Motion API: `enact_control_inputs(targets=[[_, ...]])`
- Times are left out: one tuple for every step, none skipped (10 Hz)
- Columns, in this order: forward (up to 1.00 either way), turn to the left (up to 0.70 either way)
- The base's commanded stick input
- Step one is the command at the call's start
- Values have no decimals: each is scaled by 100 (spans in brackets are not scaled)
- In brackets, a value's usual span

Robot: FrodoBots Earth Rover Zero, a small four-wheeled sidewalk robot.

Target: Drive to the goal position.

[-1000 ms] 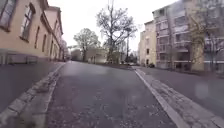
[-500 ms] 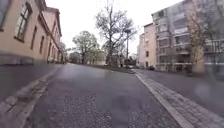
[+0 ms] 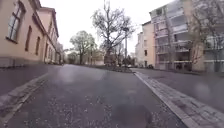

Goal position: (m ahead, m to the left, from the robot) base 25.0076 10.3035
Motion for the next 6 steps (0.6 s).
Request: enact_control_inputs(targets=[[100,40],[100,40],[100,40],[100,40],[100,40],[100,40]])
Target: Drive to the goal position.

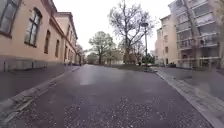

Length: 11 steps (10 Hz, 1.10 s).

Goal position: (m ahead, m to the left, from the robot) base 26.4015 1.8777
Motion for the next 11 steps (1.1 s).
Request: enact_control_inputs(targets=[[100,32],[100,12],[100,0],[100,0],[100,0],[100,0],[100,0],[100,0],[100,0],[100,0],[100,0]])
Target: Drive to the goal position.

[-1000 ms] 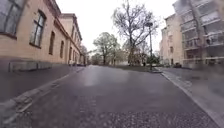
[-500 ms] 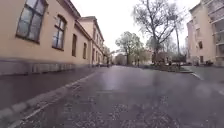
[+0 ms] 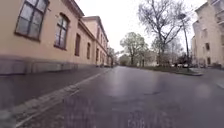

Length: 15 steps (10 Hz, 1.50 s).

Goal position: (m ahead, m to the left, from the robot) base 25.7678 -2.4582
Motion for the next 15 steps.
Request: enact_control_inputs(targets=[[100,-4],[100,-40],[100,-40],[100,-40],[100,-40],[100,-40],[100,-38],[100,-12],[100,0],[100,0],[100,0],[100,0],[100,0],[100,0],[100,0]])
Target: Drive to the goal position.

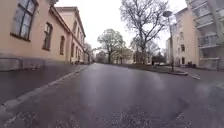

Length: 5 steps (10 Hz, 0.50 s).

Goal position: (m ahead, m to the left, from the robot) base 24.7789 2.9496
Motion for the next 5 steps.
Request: enact_control_inputs(targets=[[100,0],[100,0],[100,0],[100,0],[100,0]])
